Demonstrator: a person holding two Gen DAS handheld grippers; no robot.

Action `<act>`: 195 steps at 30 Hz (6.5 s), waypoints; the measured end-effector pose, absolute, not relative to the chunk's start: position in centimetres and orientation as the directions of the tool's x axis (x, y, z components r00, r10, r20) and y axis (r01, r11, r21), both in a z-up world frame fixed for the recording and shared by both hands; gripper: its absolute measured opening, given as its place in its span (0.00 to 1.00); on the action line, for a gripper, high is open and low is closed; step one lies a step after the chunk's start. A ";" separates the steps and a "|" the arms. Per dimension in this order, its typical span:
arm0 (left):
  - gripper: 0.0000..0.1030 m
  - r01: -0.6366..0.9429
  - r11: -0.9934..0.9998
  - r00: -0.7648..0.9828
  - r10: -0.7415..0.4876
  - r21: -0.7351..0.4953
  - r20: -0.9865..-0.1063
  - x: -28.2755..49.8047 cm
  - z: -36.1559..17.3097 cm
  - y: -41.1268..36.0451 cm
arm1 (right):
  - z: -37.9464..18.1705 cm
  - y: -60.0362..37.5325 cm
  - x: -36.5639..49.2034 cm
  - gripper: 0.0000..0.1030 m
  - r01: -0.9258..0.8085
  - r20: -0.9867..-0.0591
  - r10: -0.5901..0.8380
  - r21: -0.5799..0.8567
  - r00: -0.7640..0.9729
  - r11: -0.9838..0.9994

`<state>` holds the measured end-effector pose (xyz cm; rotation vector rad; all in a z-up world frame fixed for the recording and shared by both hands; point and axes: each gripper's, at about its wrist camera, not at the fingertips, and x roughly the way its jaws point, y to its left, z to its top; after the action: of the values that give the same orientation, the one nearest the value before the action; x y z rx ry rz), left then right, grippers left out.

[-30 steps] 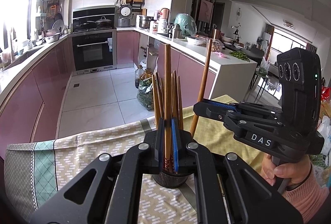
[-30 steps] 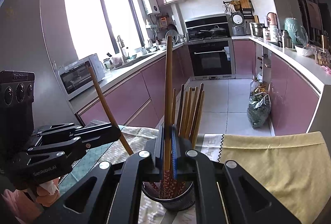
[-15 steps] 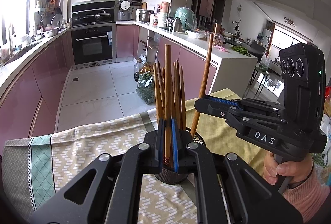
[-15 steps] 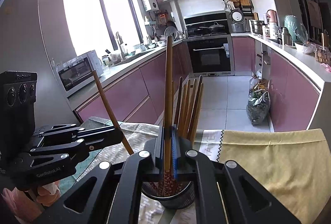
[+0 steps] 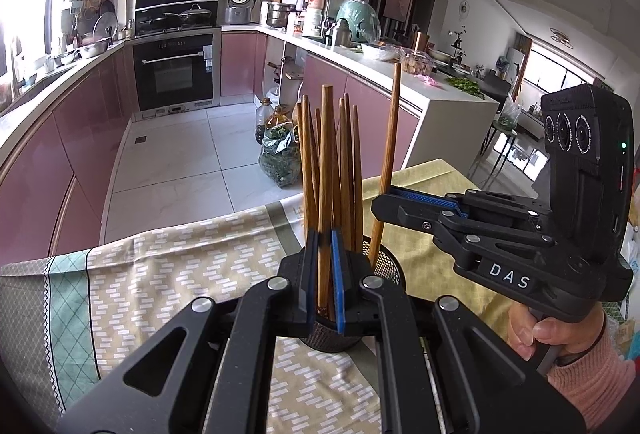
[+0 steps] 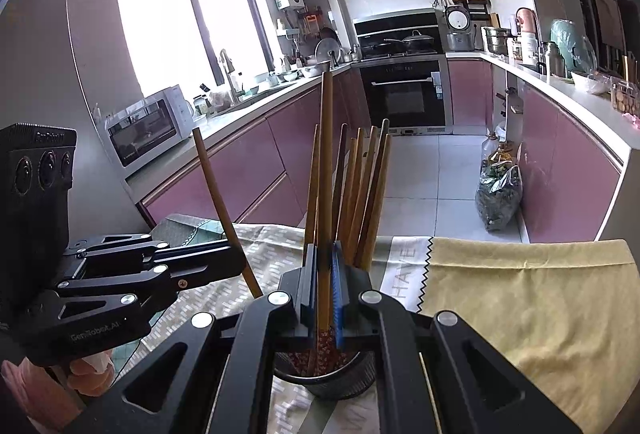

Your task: Organize utensils

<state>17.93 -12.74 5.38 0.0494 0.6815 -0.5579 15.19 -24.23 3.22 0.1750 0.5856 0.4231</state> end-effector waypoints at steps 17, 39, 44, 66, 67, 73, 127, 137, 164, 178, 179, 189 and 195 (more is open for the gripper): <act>0.07 0.489 0.863 0.624 -0.446 -0.125 -0.641 20.7 3.5 -13.8 | 1.6 -24.3 16.7 0.06 -0.308 -0.532 0.431 0.308 0.729 0.900; 0.17 0.465 0.874 0.619 -0.437 -0.144 -0.653 21.8 0.3 -13.9 | 1.1 -24.5 16.9 0.08 -0.287 -0.534 0.420 0.316 0.734 0.904; 0.37 0.443 0.887 0.656 -0.418 -0.127 -0.628 20.7 0.3 -13.2 | 1.2 -24.5 16.2 0.23 -0.289 -0.522 0.412 0.303 0.747 0.908; 0.95 0.207 0.978 0.901 -0.190 0.001 -0.389 11.4 2.7 -5.4 | 2.3 -22.9 8.1 0.94 -0.268 -0.396 0.306 0.150 0.866 0.952; 0.95 0.196 0.980 0.909 -0.179 0.009 -0.377 10.9 2.9 -5.1 | 2.4 -22.8 7.8 0.94 -0.265 -0.391 0.301 0.145 0.869 0.953; 0.95 0.140 0.990 0.937 -0.122 0.030 -0.327 8.1 3.7 -4.0 | 2.4 -21.8 5.6 0.94 -0.234 -0.352 0.262 0.119 0.899 0.965; 0.95 0.094 0.995 0.962 -0.081 0.039 -0.261 2.1 4.8 -2.7 | 2.4 -19.0 2.4 0.94 -0.250 -0.294 0.266 0.092 0.918 0.964; 0.95 0.091 0.995 0.961 -0.078 0.037 -0.266 2.2 4.8 -2.8 | 2.3 -19.0 2.5 0.94 -0.250 -0.299 0.267 0.095 0.916 0.964; 0.95 0.092 0.995 0.960 -0.080 0.034 -0.267 2.2 4.8 -2.7 | 2.3 -18.9 2.6 0.94 -0.251 -0.299 0.269 0.097 0.916 0.963; 0.95 0.092 0.995 0.961 -0.080 0.034 -0.265 2.2 4.9 -2.9 | 2.3 -18.9 2.6 0.94 -0.251 -0.297 0.270 0.100 0.916 0.963; 0.95 0.091 0.995 0.961 -0.079 0.035 -0.265 2.2 4.9 -2.9 | 2.3 -18.8 2.6 0.94 -0.250 -0.298 0.269 0.099 0.916 0.963; 0.95 0.092 0.995 0.961 -0.080 0.034 -0.266 2.3 5.0 -2.9 | 2.3 -18.8 2.6 0.94 -0.251 -0.298 0.271 0.104 0.915 0.962; 0.95 0.093 0.995 0.961 -0.080 0.036 -0.266 2.3 5.0 -2.9 | 2.3 -18.8 2.6 0.94 -0.249 -0.297 0.268 0.103 0.916 0.963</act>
<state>2.28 -2.89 5.02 0.0485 0.2676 -0.0877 2.56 -18.75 2.31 0.0632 0.3145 0.2662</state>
